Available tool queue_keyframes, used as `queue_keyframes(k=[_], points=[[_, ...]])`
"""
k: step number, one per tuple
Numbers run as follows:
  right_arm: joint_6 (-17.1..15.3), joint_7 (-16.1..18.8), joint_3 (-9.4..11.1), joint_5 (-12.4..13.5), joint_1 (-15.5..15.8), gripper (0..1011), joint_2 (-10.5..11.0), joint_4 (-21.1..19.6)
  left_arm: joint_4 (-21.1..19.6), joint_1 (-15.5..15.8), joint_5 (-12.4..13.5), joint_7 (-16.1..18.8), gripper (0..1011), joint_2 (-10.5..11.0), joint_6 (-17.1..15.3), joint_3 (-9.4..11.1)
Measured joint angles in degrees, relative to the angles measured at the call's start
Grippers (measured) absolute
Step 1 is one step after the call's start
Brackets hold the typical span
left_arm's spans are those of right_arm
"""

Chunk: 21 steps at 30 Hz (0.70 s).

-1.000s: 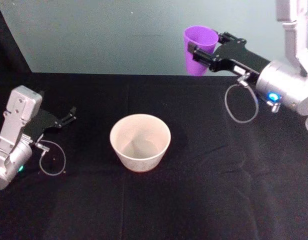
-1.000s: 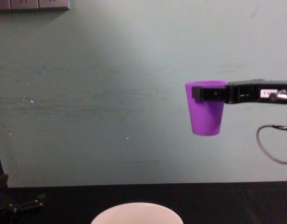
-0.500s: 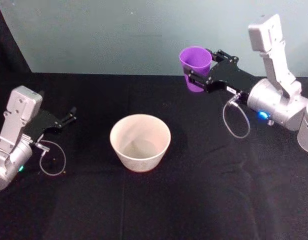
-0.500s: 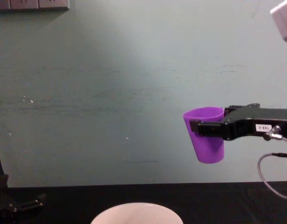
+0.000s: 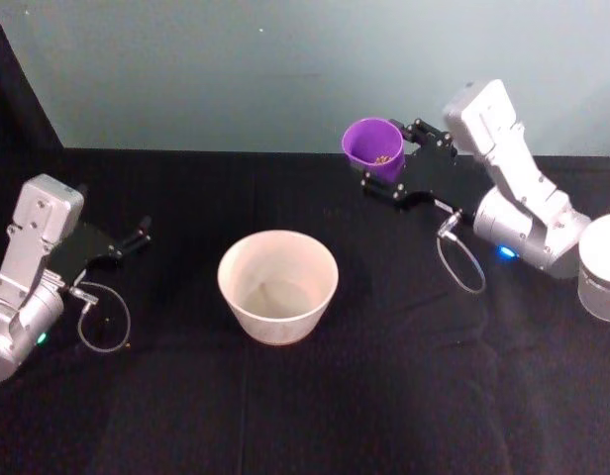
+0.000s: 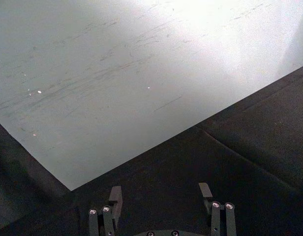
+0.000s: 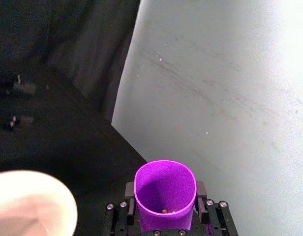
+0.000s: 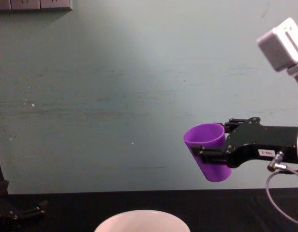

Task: Pick up the cup and pour the mung beans from the cup into the bowl.

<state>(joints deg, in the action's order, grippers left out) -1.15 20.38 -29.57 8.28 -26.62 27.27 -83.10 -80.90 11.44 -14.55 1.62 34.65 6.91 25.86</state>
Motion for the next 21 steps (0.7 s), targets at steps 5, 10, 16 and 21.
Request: queue_keyframes(k=[5,10,16,21], points=[[1.99,-1.18,-1.67,-5.17,-0.19,716,0.50,0.07,0.00,0.00,0.00,0.00,1012,0.00,0.00,0.00],[3.31,-1.83,-3.20,-9.90,-0.35,716,0.84,0.00,0.00,-0.01,0.00,0.00,1011,0.00,0.00,0.00],[4.38,-2.28,-4.63,-14.46,-0.53,716,1.10,-0.24,0.00,0.00,0.00,0.00,1011,0.00,0.00,0.00],[5.37,-2.70,-5.40,-17.71,-0.56,716,1.19,-0.44,0.00,0.00,0.00,0.00,1011,0.00,0.00,0.00]])
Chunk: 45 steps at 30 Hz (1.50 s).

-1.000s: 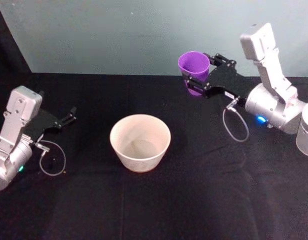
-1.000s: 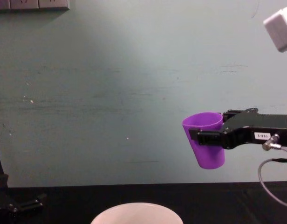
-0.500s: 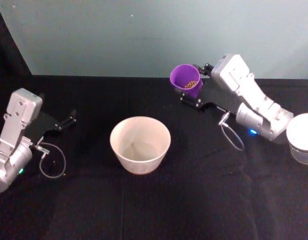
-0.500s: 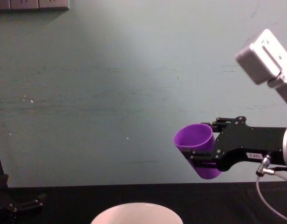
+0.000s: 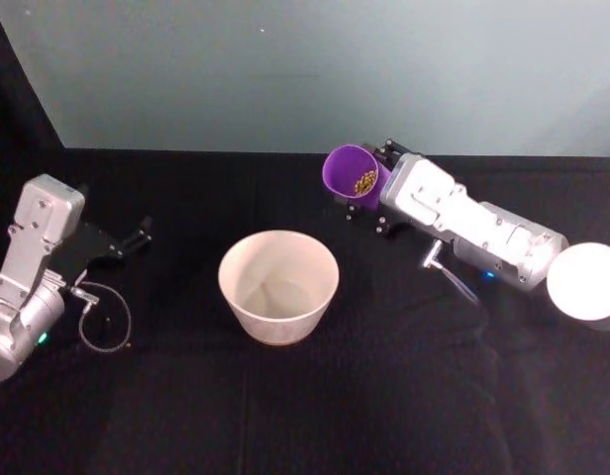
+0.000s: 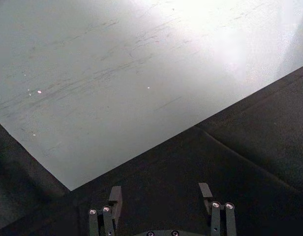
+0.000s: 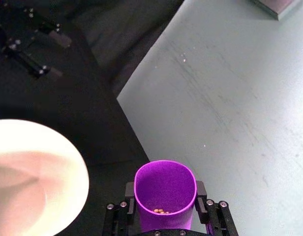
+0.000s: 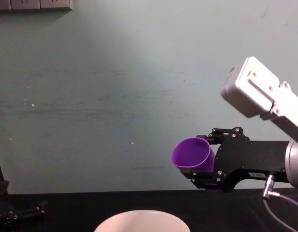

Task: Pick up the cup and pour the mung beans from the cup into the bowl.

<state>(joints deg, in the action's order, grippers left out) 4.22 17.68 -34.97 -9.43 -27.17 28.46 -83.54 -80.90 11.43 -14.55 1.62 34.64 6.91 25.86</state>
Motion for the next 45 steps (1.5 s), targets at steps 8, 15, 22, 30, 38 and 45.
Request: queue_keyframes(k=[8,15,22,30,38,45], points=[[2.11,-1.37,-1.23,-5.51,-0.09,716,0.19,0.08,0.00,0.00,0.00,0.00,1011,0.00,0.00,0.00],[4.02,-2.03,-1.90,-9.55,-0.08,716,0.37,0.27,0.00,0.00,0.00,0.00,1011,0.00,0.00,0.00],[5.45,-2.20,-2.49,-12.89,0.03,716,0.49,0.33,0.00,0.00,0.00,0.00,1011,0.00,0.00,0.00],[6.85,-3.22,-3.15,-17.17,0.26,716,0.43,0.39,0.00,0.00,0.00,0.00,1011,0.00,0.00,0.00],[8.13,-3.90,-3.31,-20.22,0.53,716,0.32,0.43,0.00,0.00,0.00,0.00,1011,0.00,0.00,0.00],[9.67,-4.58,-3.24,-23.07,0.78,716,0.38,0.42,0.00,0.00,0.00,0.00,1011,0.00,0.00,0.00]])
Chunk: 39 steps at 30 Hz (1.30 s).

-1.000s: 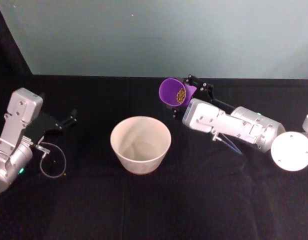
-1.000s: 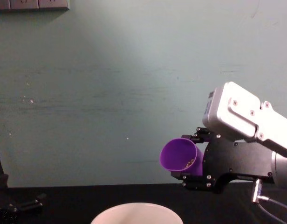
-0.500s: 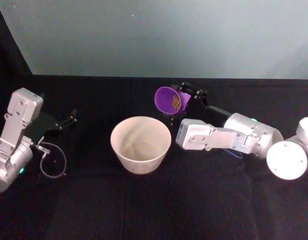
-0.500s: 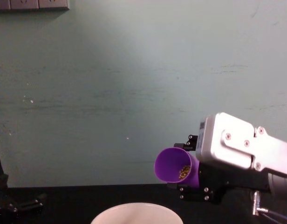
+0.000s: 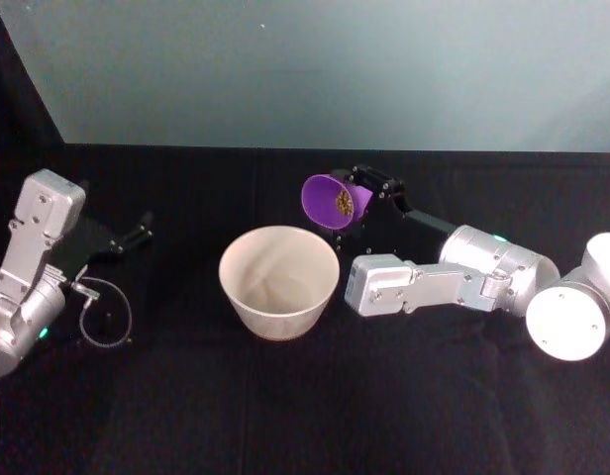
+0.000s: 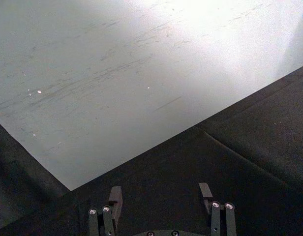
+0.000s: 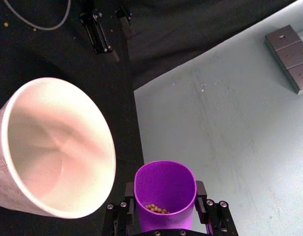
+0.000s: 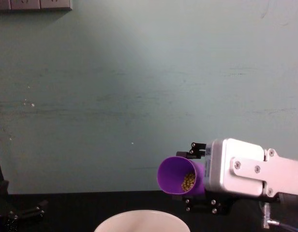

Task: Pick up the cup and pour the mung beans from the cup into the bowl.

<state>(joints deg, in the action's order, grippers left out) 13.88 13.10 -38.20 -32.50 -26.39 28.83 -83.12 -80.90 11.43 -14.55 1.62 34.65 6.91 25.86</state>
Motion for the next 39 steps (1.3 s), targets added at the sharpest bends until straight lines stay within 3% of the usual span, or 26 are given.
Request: queue_keyframes(k=[15,23,39], points=[[2.31,-1.56,0.31,-5.72,0.70,716,0.49,-1.15,0.00,0.00,0.00,0.00,1011,0.00,0.00,0.00],[2.95,-3.30,-0.93,-10.88,0.49,716,1.32,-1.54,0.00,0.00,0.00,0.00,1011,0.00,0.00,0.00],[3.34,-5.87,-2.76,-15.87,-0.08,716,2.31,-1.78,0.00,0.00,0.00,0.00,1011,0.00,0.00,0.00]])
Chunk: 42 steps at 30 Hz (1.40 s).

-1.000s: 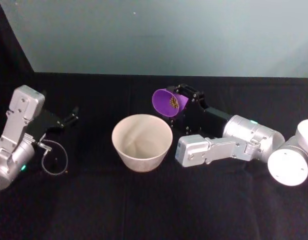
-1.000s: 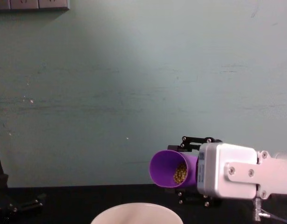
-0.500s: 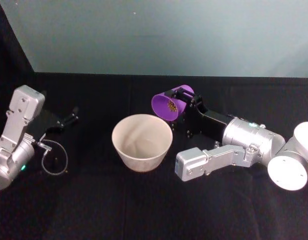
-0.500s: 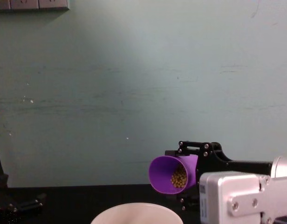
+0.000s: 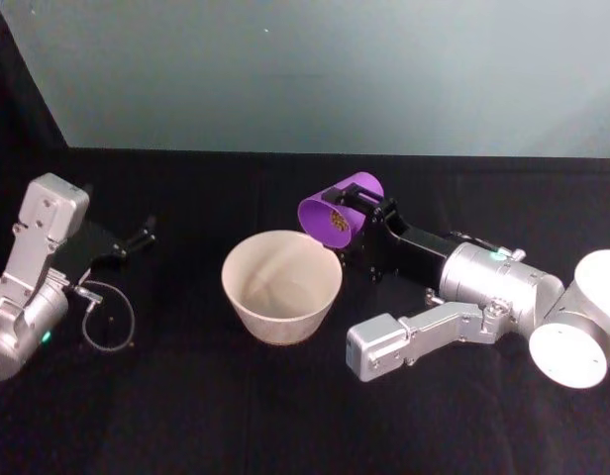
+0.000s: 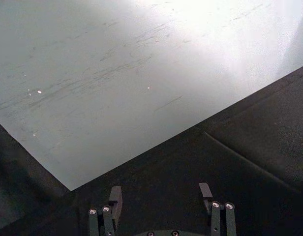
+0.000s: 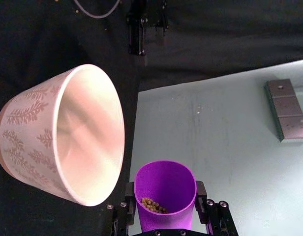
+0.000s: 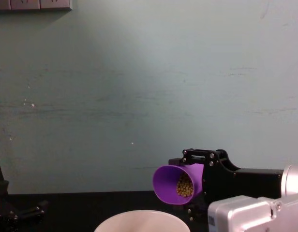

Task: Pick up the cup and pour the mung beans from the cup into the bowl.

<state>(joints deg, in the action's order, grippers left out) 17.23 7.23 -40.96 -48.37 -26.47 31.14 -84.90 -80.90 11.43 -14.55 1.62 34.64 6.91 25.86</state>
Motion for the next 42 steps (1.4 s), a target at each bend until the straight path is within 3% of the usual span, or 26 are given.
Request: queue_keyframes(k=[16,33,42], points=[[-0.15,-2.45,-2.20,-4.63,-0.95,716,1.03,-0.04,0.00,0.00,0.00,0.00,1012,0.00,0.00,0.00],[-0.85,-4.58,-3.86,-7.80,-1.88,716,1.68,0.11,0.00,0.00,0.00,0.00,1011,0.00,0.00,0.00],[-1.55,-6.69,-5.44,-11.26,-2.47,716,2.10,0.45,0.00,0.00,0.00,0.00,1011,0.00,0.00,0.00]])
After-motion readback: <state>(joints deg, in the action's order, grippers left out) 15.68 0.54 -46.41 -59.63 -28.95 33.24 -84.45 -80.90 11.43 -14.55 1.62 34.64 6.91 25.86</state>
